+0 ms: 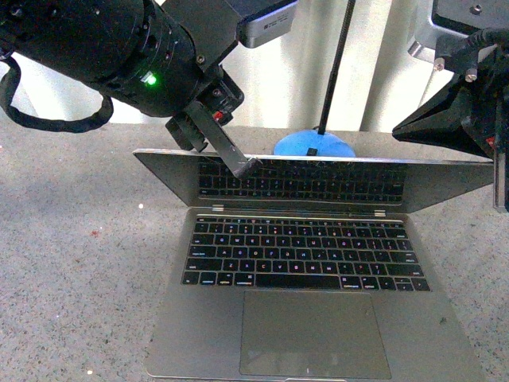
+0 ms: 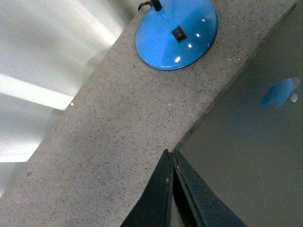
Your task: Close laptop
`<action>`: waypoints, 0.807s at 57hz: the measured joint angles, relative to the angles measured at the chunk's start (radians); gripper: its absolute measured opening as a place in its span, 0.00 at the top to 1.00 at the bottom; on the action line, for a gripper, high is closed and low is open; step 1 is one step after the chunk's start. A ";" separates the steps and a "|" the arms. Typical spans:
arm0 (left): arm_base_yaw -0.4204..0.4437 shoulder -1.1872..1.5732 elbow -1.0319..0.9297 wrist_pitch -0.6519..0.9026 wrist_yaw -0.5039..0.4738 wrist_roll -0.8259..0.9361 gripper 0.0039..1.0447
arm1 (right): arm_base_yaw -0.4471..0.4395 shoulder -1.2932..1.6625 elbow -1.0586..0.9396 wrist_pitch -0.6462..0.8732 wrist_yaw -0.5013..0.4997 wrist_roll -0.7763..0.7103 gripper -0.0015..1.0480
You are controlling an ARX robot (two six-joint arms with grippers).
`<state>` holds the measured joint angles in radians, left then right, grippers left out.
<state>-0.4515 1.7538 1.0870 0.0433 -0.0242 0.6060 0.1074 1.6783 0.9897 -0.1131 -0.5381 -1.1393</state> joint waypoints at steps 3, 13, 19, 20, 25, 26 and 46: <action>0.000 0.000 -0.005 0.000 0.002 0.000 0.97 | 0.000 -0.002 -0.002 -0.009 0.002 -0.006 0.97; -0.001 0.000 -0.020 0.000 0.015 0.000 0.97 | -0.001 -0.010 -0.019 -0.044 0.002 -0.033 0.97; -0.002 0.000 -0.024 -0.002 0.021 0.000 0.97 | -0.002 -0.011 -0.032 -0.053 -0.002 -0.043 0.97; -0.002 0.000 -0.025 -0.002 0.022 0.000 0.97 | -0.003 -0.011 -0.035 -0.055 -0.002 -0.044 0.97; -0.003 0.000 -0.029 -0.002 0.026 0.000 0.97 | -0.003 -0.012 -0.048 -0.060 -0.002 -0.053 0.97; -0.003 0.000 -0.030 -0.002 0.026 0.000 0.97 | -0.003 -0.012 -0.050 -0.060 -0.002 -0.055 0.97; -0.005 0.006 -0.063 0.002 0.037 -0.001 0.97 | -0.001 -0.012 -0.073 -0.068 -0.004 -0.071 0.97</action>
<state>-0.4568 1.7596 1.0245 0.0456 0.0124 0.6048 0.1066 1.6661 0.9165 -0.1806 -0.5423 -1.2102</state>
